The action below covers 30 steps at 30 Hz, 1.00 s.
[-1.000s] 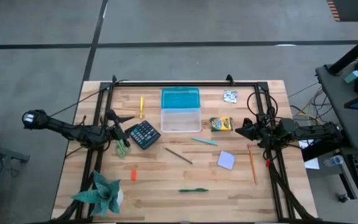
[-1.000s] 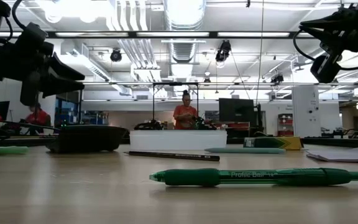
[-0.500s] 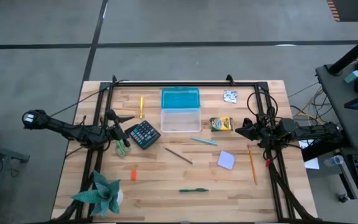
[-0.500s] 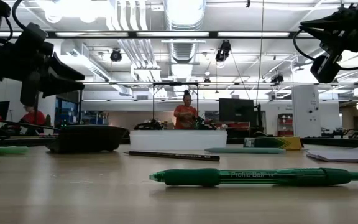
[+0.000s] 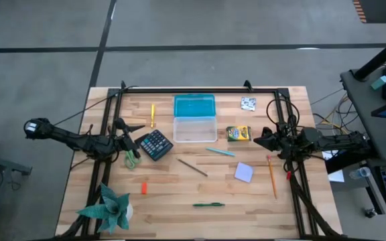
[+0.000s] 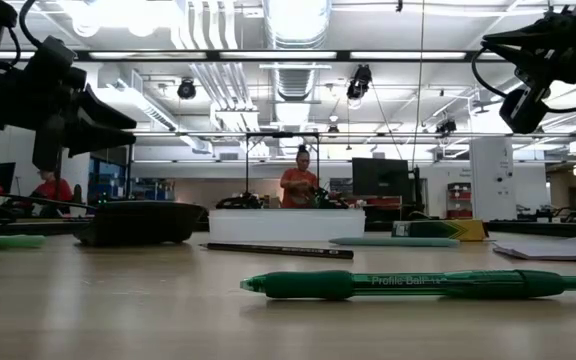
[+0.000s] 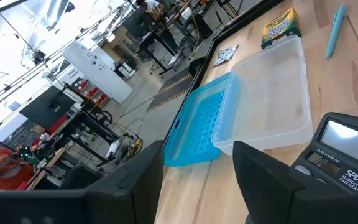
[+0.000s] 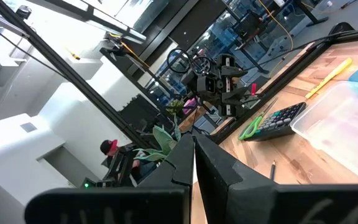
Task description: Pack school essentials
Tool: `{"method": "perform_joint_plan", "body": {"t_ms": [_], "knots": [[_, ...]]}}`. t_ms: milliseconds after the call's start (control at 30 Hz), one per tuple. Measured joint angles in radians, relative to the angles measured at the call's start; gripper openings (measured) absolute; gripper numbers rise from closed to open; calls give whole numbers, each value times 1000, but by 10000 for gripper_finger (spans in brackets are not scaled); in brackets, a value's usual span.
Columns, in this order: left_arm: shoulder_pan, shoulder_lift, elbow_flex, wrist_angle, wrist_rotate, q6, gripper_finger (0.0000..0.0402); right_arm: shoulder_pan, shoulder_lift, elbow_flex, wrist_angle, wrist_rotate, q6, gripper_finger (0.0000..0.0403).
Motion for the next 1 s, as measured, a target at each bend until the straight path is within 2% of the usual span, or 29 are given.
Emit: {"method": "perform_joint_plan", "body": {"t_ms": [567,700,833,1000], "knots": [[0,0,0,0,0,0,175,0,0,0,3,8,-4,9],[0,0,0,0,0,0,175,0,0,0,28,160,1,9],[0,0,0,3,0,0,175,-1,0,0,33,328,159,9],[0,0,0,8,-1,0,175,-1,0,0,29,348,184,9]]}}
